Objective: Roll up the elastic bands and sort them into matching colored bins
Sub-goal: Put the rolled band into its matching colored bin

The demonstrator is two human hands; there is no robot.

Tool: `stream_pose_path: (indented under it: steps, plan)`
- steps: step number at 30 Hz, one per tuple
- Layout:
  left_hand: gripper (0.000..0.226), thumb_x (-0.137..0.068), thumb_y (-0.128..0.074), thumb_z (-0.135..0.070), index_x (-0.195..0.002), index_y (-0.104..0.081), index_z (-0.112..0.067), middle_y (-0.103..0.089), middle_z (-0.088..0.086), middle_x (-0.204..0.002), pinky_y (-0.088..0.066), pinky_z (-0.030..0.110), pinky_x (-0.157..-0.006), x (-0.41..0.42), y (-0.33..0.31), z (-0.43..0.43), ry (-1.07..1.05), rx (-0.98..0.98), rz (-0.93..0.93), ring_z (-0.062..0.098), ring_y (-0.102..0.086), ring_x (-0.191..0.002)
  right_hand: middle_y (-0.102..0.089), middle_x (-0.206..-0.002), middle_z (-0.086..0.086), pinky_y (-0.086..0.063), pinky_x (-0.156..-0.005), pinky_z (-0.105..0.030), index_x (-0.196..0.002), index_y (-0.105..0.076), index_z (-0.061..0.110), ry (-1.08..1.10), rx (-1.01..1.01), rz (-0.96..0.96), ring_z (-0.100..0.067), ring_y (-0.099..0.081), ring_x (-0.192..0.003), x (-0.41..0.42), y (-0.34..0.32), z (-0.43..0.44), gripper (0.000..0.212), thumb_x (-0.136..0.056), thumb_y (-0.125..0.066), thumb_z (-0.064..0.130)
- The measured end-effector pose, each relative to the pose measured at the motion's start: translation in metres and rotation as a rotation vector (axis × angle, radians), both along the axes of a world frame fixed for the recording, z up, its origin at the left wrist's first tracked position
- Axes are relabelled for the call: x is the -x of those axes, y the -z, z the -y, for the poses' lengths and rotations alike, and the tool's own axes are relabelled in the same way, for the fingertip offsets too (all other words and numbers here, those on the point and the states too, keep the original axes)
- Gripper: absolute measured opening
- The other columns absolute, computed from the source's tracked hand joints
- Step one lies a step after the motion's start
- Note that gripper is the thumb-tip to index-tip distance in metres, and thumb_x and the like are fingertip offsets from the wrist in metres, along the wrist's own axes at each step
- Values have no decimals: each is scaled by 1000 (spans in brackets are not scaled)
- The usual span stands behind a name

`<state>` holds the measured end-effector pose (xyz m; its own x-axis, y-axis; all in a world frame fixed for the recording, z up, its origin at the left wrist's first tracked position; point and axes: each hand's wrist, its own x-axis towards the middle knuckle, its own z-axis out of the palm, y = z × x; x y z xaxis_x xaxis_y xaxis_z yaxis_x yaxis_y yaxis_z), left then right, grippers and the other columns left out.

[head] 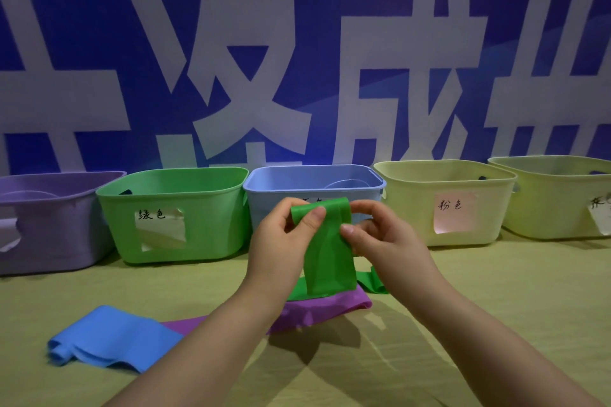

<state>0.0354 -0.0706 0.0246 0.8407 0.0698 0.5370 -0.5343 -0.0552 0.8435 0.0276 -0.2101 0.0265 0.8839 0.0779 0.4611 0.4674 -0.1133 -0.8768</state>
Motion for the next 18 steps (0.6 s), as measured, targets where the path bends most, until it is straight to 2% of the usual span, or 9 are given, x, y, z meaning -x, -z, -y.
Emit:
stream_pose_path:
  steps: [1, 3, 6, 9, 11, 14, 16, 18]
  plan:
    - [23, -72, -58, -41, -77, -60, -18, -64, -4, -65, -52, 34, -60, -2, 0, -2, -6, 17, 1, 14, -62, -66, -59, -65, -3, -51, -63, -20, -93, -59, 25, 12, -9, 9, -9, -61, -66, 0, 0, 0, 16, -86, -61, 11]
    - [20, -73, -59, -39, -76, -60, -20, -64, -6, -65, -50, 32, -61, -3, -1, -3, -5, 26, 2, 13, -61, -66, -59, -65, -4, -52, -66, -26, -88, -59, 25, 59, 0, 24, -12, -59, -66, -2, 1, 1, 15, -86, -61, 10]
    - [20, -73, -58, -38, -76, -60, -19, -63, -7, -63, -49, 28, -59, -1, 1, -1, 36, 16, 3, 10, -60, -65, -64, -68, -2, -52, -68, -32, -87, -56, 30, 159, 130, 65, -15, -63, -69, -2, 1, 3, 16, -85, -63, 15]
    - [23, -73, -57, -40, -76, -60, -17, -62, -6, -63, -50, 25, -57, 1, 1, 1, 35, 11, 17, 9, -59, -64, -67, -80, 3, -54, -69, -27, -89, -54, 33, 179, 173, 101, -8, -64, -77, 1, 1, 3, 16, -87, -60, 18]
    - [25, -72, -57, -43, -75, -60, -18, -62, -7, -62, -51, 29, -58, -1, 0, 0, 17, -10, 29, 10, -59, -65, -65, -93, 8, -54, -73, -21, -97, -53, 35, 141, 139, 115, -1, -62, -85, 3, 1, 2, 15, -88, -58, 22]
    - [32, -69, -58, -47, -73, -60, -16, -60, -7, -59, -48, 32, -58, 0, 2, 1, 22, -38, 34, 10, -57, -61, -61, -103, 14, -52, -79, -22, -107, -50, 41, 68, 115, 129, 1, -58, -95, 6, 1, 1, 24, -86, -57, 31]
    - [39, -67, -58, -51, -73, -59, -13, -58, -9, -57, -45, 26, -55, 0, 3, 2, 41, -61, 28, 6, -54, -57, -61, -100, 17, -51, -78, -23, -103, -53, 41, 75, 168, 148, 1, -57, -95, 5, 2, 1, 25, -83, -62, 30]
    - [46, -64, -55, -57, -70, -60, -12, -56, -11, -54, -42, 21, -53, 0, 4, 2, 44, -91, 16, 3, -51, -53, -65, -90, 14, -52, -76, -26, -91, -58, 36, 83, 170, 145, -4, -59, -92, 1, 3, 2, 17, -81, -66, 25]
